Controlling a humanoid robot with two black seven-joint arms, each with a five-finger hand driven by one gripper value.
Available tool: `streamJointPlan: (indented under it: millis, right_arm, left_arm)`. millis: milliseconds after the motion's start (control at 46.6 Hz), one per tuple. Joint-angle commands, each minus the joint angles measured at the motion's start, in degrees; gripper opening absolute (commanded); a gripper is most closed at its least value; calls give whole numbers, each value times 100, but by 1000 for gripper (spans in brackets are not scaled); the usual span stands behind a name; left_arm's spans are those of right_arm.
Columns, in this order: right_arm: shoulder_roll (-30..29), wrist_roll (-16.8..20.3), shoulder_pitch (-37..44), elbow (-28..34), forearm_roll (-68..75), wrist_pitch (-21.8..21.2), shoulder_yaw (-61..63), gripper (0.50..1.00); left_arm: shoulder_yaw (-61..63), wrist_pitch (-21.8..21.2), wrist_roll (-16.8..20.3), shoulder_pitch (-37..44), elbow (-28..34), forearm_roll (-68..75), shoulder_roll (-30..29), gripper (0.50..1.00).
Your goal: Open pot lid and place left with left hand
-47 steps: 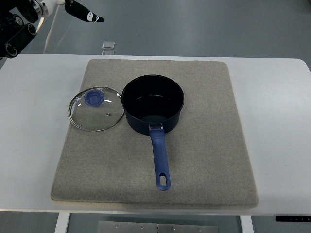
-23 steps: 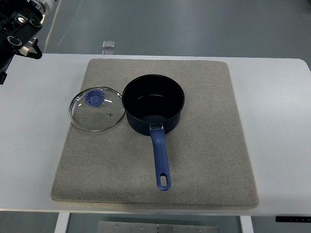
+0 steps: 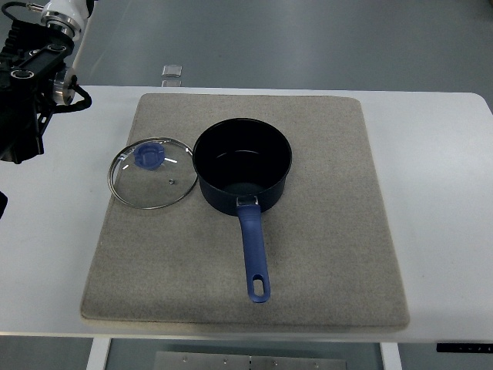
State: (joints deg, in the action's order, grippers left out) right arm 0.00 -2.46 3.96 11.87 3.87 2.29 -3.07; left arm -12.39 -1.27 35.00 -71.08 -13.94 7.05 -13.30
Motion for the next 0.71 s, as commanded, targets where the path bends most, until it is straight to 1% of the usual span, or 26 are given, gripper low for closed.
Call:
streamJointPlan:
  millis: [0,64,150,300,472,558,687]
  right_arm:
    - [0,0,0,0,0,0,0,915]
    - [0,0,0,0,0,0,0,915]
    - [0,0,0,0,0,0,0,915]
    - [0,0,0,0,0,0,0,915]
    - [0,0,0,0,0,0,0,915]
    - [0,0,0,0,0,0,0,915]
    - [0,0,0,0,0,0,0,915]
  left_arm:
    - [-149,109,-20,68,5,-283,3,791]
    - [-184,232,-221,76,14,-485,3,788]
    - [-202,268,-459,85,5,-810,12,786]
    - [-202,259,-740,94,5,-1425,82,786]
    - [-289,206,-1083,191,5,-1812,231,784]
    - [-553,119,-1303,191,14,-1918,284,778]
    - [-1001,-189,-1619,191,93,-1936,381,778]
